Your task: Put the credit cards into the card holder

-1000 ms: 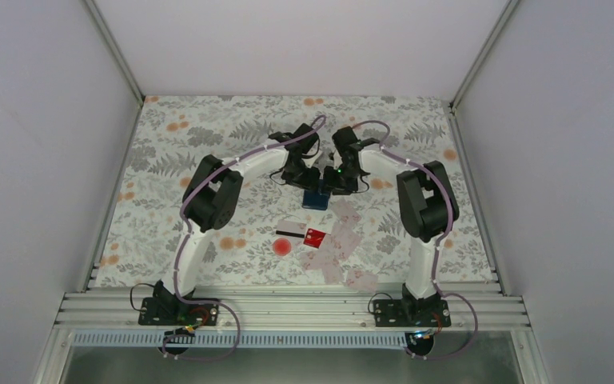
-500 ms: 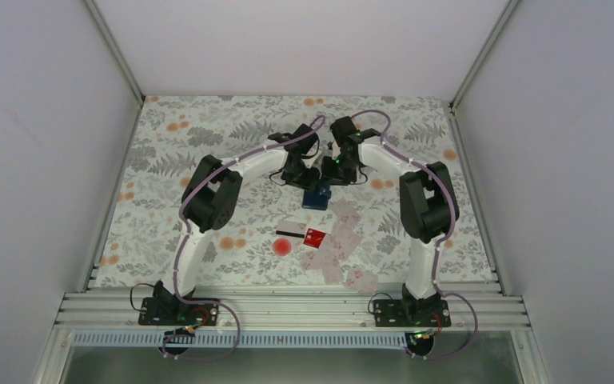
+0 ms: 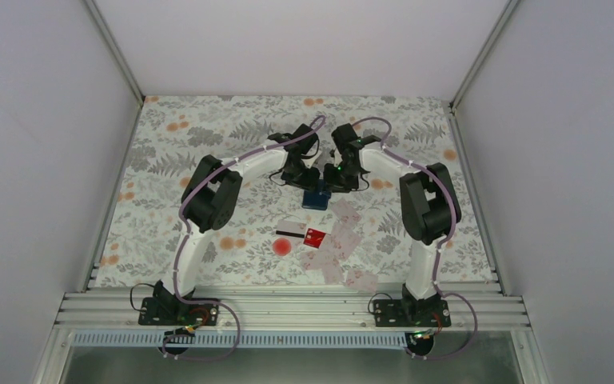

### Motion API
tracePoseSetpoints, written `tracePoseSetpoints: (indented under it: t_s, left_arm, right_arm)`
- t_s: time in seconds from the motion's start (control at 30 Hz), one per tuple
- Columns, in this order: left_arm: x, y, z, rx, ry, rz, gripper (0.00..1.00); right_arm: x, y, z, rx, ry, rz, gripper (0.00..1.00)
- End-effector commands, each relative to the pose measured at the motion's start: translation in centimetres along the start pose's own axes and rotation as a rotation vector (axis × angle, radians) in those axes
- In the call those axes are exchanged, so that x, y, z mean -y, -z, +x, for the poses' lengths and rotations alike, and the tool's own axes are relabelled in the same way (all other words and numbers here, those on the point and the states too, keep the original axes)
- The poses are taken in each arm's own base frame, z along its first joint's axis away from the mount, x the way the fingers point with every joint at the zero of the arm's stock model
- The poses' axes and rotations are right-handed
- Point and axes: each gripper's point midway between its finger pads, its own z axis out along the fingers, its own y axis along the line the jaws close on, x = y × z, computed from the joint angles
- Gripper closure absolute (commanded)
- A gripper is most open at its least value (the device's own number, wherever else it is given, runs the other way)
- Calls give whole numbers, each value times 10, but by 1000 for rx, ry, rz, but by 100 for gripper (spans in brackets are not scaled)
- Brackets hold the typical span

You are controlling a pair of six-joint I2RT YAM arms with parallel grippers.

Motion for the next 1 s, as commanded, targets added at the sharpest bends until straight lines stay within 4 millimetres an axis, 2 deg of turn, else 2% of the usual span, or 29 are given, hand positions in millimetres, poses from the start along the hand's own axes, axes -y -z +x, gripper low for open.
tracePoseSetpoints:
  t_s: [0.0, 0.63, 0.97]
  left_arm:
    - [-3, -13, 23, -84, 14, -13, 50]
    - [-2, -14, 23, -86, 8, -9, 50]
    - [-2, -14, 23, -86, 9, -6, 50]
  right_arm:
    - [-6, -6, -1, 5, 4, -16, 72]
    - [-4, -26, 7, -33, 8, -4, 77]
    - [-19, -26, 6, -33, 22, -51, 77]
